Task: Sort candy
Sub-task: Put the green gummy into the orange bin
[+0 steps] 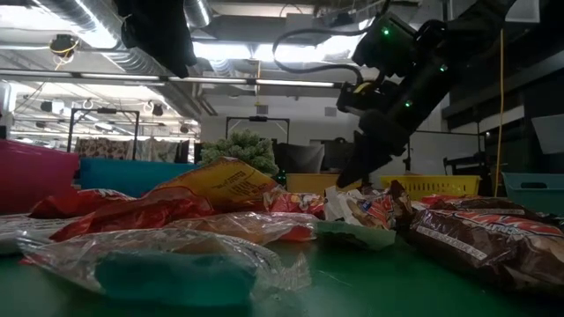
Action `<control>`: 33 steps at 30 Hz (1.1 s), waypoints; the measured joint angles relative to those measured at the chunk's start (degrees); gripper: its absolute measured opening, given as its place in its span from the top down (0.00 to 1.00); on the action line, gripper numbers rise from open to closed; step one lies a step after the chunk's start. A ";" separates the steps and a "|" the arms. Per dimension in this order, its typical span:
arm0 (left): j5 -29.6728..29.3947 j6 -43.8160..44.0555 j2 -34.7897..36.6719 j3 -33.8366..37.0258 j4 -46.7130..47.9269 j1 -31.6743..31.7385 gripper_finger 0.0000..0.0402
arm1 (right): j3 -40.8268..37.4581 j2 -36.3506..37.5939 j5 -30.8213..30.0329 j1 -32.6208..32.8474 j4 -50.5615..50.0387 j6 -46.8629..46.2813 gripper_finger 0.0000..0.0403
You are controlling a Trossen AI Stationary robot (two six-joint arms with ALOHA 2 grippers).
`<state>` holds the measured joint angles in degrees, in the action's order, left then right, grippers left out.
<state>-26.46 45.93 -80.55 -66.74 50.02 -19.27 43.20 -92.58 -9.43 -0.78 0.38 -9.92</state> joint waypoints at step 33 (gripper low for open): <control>-1.88 0.04 -0.02 -0.02 -0.02 0.00 0.56 | 0.13 -7.61 0.13 0.04 4.50 -3.97 0.76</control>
<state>-28.34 45.98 -80.58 -66.76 50.00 -19.27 43.33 -100.19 -9.30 -0.73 4.89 -13.89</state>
